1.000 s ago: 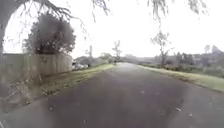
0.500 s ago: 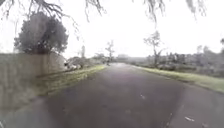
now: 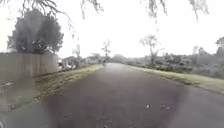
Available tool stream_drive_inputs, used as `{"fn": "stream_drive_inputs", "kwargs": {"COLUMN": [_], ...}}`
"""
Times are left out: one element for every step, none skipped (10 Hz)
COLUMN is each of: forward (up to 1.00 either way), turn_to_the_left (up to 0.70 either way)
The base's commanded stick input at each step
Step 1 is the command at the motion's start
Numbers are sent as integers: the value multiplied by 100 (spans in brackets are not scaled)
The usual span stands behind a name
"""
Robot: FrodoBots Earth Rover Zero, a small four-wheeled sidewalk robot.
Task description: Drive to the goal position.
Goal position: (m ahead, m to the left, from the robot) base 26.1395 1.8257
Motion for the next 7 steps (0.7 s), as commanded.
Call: {"fn": "stream_drive_inputs", "kwargs": {"forward": [70, 70, 70, 70, 70, 70, 70], "turn_to_the_left": [-8, -20, -32, -35, -35, -35, -35]}}
